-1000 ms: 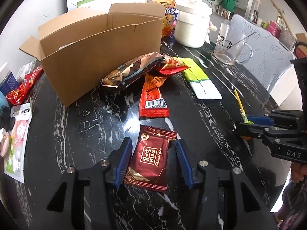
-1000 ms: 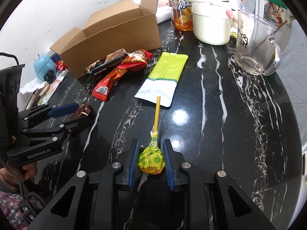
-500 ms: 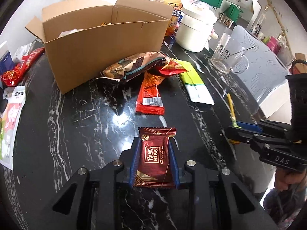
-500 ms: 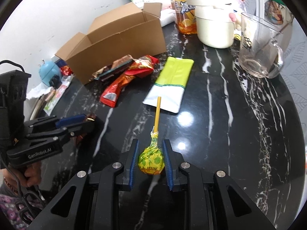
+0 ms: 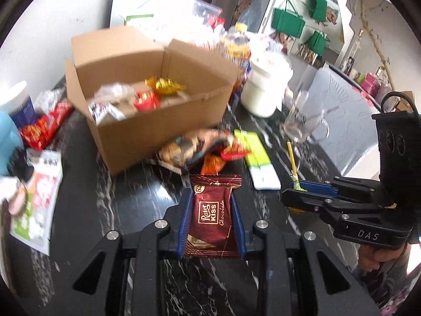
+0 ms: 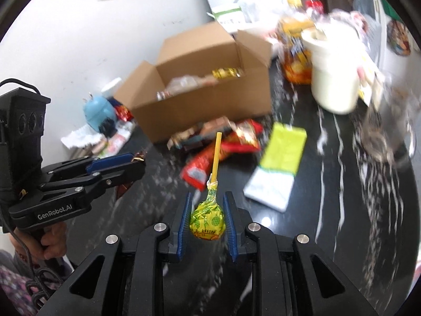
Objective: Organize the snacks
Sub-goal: 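Lift the chocolate bar and lollipop and carry both over the cardboard box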
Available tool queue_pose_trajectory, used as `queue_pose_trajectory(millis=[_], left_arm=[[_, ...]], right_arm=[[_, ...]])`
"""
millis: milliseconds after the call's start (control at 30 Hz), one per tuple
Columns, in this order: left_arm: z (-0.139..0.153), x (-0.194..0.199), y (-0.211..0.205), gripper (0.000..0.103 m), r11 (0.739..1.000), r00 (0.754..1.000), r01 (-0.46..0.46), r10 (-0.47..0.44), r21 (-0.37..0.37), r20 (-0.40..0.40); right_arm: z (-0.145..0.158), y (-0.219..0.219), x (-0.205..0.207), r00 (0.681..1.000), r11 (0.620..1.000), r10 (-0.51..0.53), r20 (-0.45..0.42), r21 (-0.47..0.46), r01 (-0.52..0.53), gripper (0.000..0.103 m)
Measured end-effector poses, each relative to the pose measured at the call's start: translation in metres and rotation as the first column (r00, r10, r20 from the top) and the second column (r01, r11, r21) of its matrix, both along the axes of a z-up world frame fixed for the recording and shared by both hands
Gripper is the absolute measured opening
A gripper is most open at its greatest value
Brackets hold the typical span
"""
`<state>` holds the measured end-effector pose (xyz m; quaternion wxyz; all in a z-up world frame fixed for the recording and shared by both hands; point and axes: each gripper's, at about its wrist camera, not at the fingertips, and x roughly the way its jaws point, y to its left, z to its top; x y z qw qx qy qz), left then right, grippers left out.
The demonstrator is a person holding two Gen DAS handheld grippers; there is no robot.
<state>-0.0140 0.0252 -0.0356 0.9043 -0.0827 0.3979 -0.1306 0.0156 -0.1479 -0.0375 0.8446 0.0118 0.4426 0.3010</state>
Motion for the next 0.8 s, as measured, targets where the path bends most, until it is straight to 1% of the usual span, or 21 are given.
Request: queue_pose_trajectory(millis=[233,267,333,400,533,667,800], left_arm=[[0.039,0.011,0.015,0.028,0.999,0.993,-0.042,0.042,-0.005,0.110],[0.044,0.013,0.017,0.028,0.999,0.991,-0.048,0.048,-0.003,0.129],[0.055,0.017,0.020,0.028,0.998,0.985,-0.056,0.056,-0.003,0.162],[0.065,0.023,0.022,0.028,0.998,0.980,-0.065,0.064,-0.002,0.191],[0.077,0.036,0.027,0.028,0.997,0.972,-0.074,0.075,-0.012,0.222],[0.084,0.050,0.033,0.028,0.996,0.966,-0.082,0.086,-0.025,0.242],[0.087,0.057,0.037,0.028,0.996,0.965,-0.090,0.091,-0.016,0.246]], right_arm=[[0.038,0.013,0.018,0.995,0.999,0.022,0.097,0.028,-0.025,0.024],[0.045,0.014,0.022,0.993,0.999,0.024,0.114,0.032,-0.028,0.023],[0.055,0.017,0.030,0.990,0.999,0.029,0.136,0.038,-0.035,0.019],[0.065,0.020,0.038,0.987,0.998,0.034,0.156,0.050,-0.042,0.019],[0.077,0.028,0.056,0.984,0.995,0.061,0.169,0.074,-0.074,0.009],[0.086,0.037,0.071,0.978,0.995,0.069,0.196,0.060,-0.082,0.009],[0.088,0.038,0.078,0.980,0.995,0.072,0.184,0.049,-0.082,0.009]])
